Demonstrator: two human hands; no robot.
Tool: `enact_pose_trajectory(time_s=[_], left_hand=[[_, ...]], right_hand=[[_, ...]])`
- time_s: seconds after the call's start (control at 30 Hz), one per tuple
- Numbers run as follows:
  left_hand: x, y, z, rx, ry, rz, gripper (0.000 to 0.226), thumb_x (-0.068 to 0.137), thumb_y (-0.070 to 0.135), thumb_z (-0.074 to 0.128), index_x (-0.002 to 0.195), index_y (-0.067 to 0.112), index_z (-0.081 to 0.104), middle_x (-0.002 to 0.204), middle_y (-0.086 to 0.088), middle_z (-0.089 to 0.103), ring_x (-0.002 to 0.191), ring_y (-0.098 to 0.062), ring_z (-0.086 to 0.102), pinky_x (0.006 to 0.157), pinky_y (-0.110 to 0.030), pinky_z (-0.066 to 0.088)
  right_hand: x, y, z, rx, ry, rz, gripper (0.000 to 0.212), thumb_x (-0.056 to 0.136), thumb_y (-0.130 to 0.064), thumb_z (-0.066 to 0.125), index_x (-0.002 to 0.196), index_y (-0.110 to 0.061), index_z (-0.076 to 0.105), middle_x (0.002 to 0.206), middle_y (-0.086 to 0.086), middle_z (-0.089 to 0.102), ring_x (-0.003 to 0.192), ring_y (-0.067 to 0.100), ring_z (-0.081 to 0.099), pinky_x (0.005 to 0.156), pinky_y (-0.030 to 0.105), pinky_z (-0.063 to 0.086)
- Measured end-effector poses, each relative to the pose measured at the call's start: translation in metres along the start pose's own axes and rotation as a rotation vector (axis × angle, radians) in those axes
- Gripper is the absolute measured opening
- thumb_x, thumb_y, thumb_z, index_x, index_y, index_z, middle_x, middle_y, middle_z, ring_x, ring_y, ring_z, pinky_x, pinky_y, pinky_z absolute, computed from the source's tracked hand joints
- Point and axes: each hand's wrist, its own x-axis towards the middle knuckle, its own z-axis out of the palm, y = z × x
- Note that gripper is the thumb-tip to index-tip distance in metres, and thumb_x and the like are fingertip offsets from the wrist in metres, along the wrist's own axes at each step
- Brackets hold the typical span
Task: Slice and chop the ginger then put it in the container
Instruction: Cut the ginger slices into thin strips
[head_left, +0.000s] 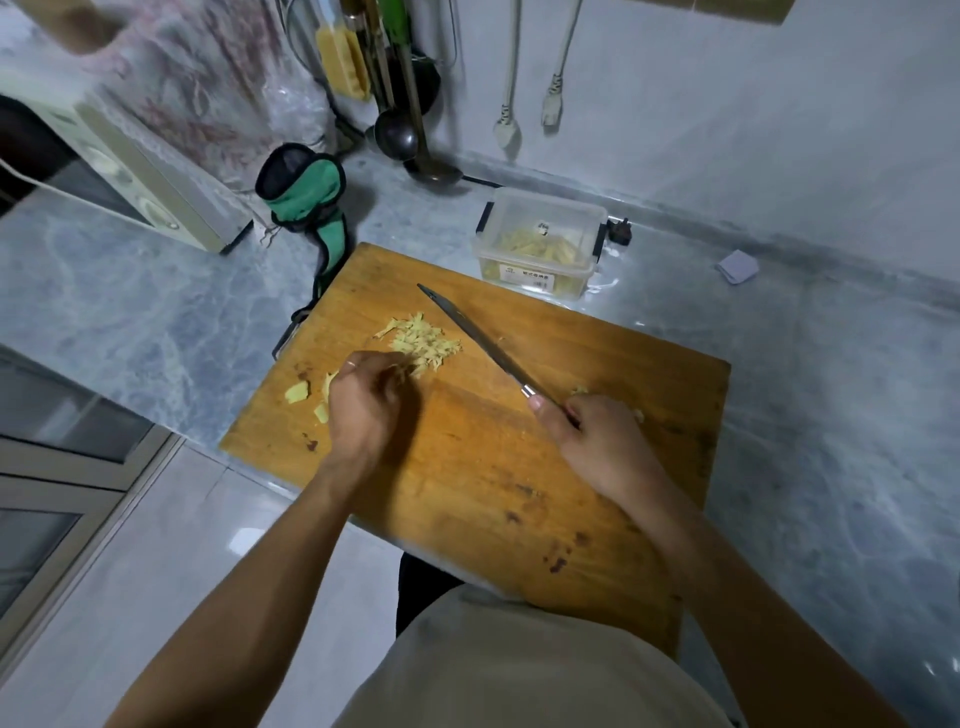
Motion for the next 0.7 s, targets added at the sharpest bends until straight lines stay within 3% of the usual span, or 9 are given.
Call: enact_pose_trajectory(time_s=[0.13, 0.2, 0.27, 0.4, 0.5, 0.6, 0.7], left_hand=[[-0.024, -0.003, -0.005, -0.138, 0.064, -0.169, 0.028, 0.091, -0.004, 0.058, 0.104, 0.012, 0.076, 0.107, -0.001, 0.072, 0.086, -0.007, 0.065, 0.083, -0.012, 0.051], [-0.031, -0.002, -0.007, -0.150, 0.020, -0.180, 0.036, 0.089, -0.009, 0.054, 0.108, 0.012, 0.075, 0.111, -0.001, 0.072, 0.097, -0.009, 0.064, 0.096, -0.023, 0.051], [-0.036, 0.000, -0.007, -0.145, -0.042, -0.165, 0.045, 0.085, -0.014, 0.051, 0.112, 0.014, 0.074, 0.115, 0.001, 0.070, 0.105, -0.007, 0.061, 0.101, -0.025, 0.047], [-0.040, -0.011, -0.015, -0.102, 0.032, -0.214, 0.034, 0.090, 0.002, 0.056, 0.108, 0.023, 0.076, 0.114, 0.005, 0.071, 0.097, -0.008, 0.062, 0.087, -0.023, 0.050], [-0.042, -0.030, -0.025, 0.036, 0.131, -0.369, 0.027, 0.091, 0.012, 0.058, 0.111, 0.020, 0.074, 0.120, -0.006, 0.067, 0.101, -0.024, 0.063, 0.084, -0.032, 0.052], [-0.040, -0.047, -0.031, 0.120, 0.100, -0.460, 0.030, 0.093, 0.023, 0.061, 0.121, 0.016, 0.068, 0.123, -0.016, 0.060, 0.103, -0.034, 0.061, 0.083, -0.038, 0.051], [-0.033, -0.057, -0.035, 0.064, 0.045, -0.449, 0.033, 0.090, 0.024, 0.068, 0.120, 0.010, 0.069, 0.116, -0.016, 0.066, 0.096, -0.030, 0.065, 0.083, -0.039, 0.056]], right_hand=[[0.001, 0.000, 0.009, 0.032, 0.009, -0.031, 0.059, 0.101, -0.055, 0.045, 0.055, -0.017, 0.040, 0.049, -0.005, 0.041, 0.046, 0.011, 0.042, 0.052, 0.032, 0.031], [0.001, -0.002, 0.012, 0.046, -0.001, -0.037, 0.058, 0.100, -0.054, 0.046, 0.055, -0.018, 0.040, 0.048, -0.006, 0.040, 0.043, 0.006, 0.039, 0.049, 0.029, 0.028], [0.000, -0.005, 0.016, 0.016, -0.008, -0.049, 0.058, 0.101, -0.053, 0.047, 0.054, -0.019, 0.040, 0.047, -0.007, 0.040, 0.042, 0.005, 0.039, 0.044, 0.021, 0.024], [-0.002, -0.008, 0.025, 0.016, -0.029, -0.072, 0.057, 0.101, -0.052, 0.046, 0.056, -0.017, 0.043, 0.050, -0.005, 0.043, 0.043, 0.005, 0.042, 0.046, 0.020, 0.032], [-0.004, -0.009, 0.027, 0.054, -0.035, -0.104, 0.057, 0.100, -0.052, 0.047, 0.056, -0.017, 0.045, 0.050, -0.001, 0.049, 0.045, 0.005, 0.048, 0.046, 0.019, 0.031], [-0.006, -0.014, 0.027, 0.071, -0.070, -0.114, 0.059, 0.099, -0.056, 0.043, 0.058, -0.014, 0.049, 0.056, 0.005, 0.056, 0.050, 0.012, 0.050, 0.047, 0.021, 0.032], [-0.006, -0.020, 0.031, 0.078, -0.077, -0.118, 0.061, 0.100, -0.056, 0.043, 0.060, -0.010, 0.051, 0.061, 0.013, 0.059, 0.053, 0.017, 0.052, 0.051, 0.032, 0.039]])
